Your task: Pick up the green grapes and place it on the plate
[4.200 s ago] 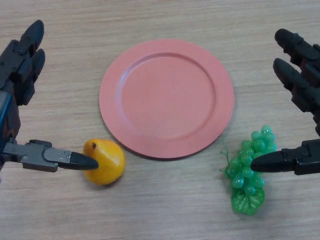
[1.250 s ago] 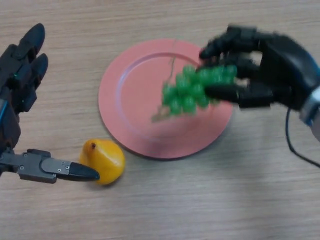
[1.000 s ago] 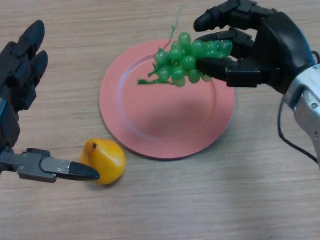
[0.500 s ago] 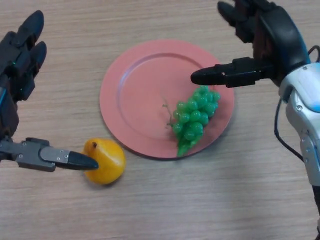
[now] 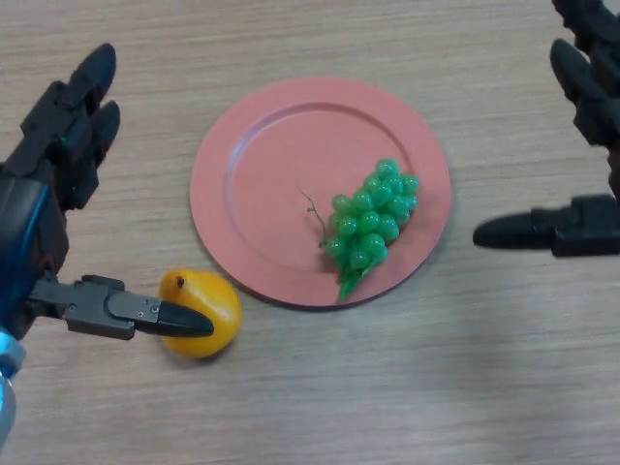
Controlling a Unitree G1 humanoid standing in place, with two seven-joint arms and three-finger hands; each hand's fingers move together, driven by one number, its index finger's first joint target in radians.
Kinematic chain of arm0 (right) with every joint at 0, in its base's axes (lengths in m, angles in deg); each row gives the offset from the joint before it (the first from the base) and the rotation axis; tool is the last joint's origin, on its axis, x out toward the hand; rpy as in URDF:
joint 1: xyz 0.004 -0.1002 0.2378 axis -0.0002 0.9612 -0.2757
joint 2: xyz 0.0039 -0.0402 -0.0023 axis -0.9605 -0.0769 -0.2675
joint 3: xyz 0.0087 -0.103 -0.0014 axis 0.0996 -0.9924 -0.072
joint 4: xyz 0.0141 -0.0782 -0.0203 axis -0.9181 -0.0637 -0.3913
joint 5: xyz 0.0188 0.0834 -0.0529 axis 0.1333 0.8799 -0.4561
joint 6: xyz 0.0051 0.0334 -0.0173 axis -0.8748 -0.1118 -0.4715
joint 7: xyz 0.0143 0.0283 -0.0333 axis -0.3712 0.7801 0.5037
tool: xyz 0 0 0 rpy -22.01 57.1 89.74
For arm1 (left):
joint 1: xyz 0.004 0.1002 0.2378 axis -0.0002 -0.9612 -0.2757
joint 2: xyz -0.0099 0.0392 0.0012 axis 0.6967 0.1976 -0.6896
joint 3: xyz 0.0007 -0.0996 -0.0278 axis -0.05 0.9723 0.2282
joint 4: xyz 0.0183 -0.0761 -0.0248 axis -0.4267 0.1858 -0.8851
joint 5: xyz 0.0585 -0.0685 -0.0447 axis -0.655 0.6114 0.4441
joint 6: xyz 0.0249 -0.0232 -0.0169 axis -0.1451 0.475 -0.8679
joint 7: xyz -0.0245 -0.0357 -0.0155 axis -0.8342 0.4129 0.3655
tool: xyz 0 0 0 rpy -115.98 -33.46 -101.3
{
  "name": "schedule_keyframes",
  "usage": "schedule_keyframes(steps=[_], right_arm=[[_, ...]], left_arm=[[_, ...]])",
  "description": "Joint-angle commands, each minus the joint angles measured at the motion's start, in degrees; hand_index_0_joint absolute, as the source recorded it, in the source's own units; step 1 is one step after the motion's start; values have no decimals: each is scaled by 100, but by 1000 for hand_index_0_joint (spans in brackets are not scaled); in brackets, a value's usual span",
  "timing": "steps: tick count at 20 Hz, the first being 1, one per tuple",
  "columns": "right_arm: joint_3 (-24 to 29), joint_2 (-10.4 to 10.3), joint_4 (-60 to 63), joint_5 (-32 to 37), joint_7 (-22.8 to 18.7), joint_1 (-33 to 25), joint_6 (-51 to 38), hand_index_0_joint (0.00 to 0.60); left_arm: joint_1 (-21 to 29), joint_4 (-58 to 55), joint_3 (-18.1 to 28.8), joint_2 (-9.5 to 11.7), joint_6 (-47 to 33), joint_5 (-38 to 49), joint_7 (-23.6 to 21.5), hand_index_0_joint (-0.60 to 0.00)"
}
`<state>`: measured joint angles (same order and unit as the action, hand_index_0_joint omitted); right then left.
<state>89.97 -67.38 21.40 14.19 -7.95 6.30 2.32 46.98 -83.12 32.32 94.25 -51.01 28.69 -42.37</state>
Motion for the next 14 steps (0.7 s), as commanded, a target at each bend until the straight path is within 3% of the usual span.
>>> schedule_keyframes(steps=[1,4,6,10,14], right_arm=[[239,32,-702,128,-141,126,-544,0],[-26,-89,-1030,-173,-163,282,-448,0],[-46,-137,-1144,-244,52,414,-446,0],[160,-168,-1119,-141,302,692,-567,0],[286,-129,-1070,-39,353,683,-485,0]], left_arm=[[106,-261,393,175,-846,136,91,0],[187,-305,492,275,-693,179,218,0],[179,-323,507,279,-738,103,250,0],[153,-179,461,194,-1115,-88,-67,0],[231,-221,414,218,-888,-47,-265,0]])
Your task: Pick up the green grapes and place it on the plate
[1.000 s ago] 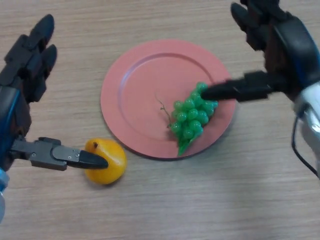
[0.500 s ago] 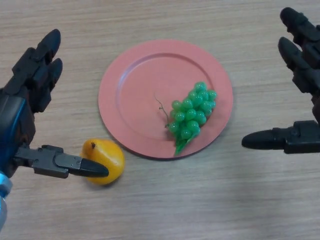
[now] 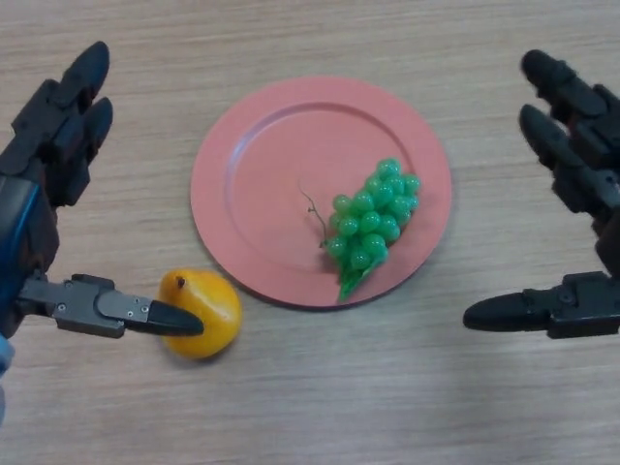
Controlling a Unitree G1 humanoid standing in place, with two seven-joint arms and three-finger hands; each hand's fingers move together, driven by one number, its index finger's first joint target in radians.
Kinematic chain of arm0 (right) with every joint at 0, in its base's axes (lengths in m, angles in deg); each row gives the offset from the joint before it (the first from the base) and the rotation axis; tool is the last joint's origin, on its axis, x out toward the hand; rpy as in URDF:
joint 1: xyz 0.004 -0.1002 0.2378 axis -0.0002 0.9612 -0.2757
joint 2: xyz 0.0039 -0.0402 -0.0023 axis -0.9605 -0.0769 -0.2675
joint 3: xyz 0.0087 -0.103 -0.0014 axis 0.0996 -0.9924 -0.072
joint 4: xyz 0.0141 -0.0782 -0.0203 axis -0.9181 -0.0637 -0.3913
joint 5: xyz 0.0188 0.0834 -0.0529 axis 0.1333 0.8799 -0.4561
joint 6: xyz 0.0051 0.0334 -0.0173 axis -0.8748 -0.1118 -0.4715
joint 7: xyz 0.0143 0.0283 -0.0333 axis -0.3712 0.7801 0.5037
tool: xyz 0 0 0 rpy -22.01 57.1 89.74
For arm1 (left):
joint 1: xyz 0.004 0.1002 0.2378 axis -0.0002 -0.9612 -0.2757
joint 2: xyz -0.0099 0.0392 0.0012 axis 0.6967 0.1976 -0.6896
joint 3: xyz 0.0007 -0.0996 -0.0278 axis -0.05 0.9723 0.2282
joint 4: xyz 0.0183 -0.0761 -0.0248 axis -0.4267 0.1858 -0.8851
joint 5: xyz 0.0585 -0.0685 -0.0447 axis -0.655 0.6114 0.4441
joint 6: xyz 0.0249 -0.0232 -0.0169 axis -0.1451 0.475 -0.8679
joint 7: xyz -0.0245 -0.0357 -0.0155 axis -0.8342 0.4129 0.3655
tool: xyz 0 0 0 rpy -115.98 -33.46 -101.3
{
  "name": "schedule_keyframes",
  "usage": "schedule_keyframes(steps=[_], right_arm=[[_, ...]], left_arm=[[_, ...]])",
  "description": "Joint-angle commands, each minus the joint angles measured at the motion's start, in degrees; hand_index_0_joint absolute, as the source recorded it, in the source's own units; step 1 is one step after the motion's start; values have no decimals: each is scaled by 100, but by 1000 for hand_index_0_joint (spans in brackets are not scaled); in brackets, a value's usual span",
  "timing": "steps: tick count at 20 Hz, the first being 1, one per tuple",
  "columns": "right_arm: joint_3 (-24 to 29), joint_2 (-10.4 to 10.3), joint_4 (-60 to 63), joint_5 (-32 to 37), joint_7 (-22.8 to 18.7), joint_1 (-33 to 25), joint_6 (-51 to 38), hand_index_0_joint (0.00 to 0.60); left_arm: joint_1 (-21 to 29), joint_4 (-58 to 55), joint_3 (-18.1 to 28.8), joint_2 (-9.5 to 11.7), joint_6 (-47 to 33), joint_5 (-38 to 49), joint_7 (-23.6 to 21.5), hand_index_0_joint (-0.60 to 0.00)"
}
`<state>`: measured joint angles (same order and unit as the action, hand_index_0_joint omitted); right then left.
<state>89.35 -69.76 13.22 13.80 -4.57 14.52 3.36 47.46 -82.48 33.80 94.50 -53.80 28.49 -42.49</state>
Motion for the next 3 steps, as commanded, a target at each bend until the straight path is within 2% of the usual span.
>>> schedule_keyframes(steps=[1,3], right_arm=[[370,119,-220,27,8,-155,-604,0],[304,112,-213,-34,27,-100,-660,0]], left_arm=[[204,-271,239,201,-640,-88,-249,0],[227,-294,251,210,-592,-60,-223,0]])
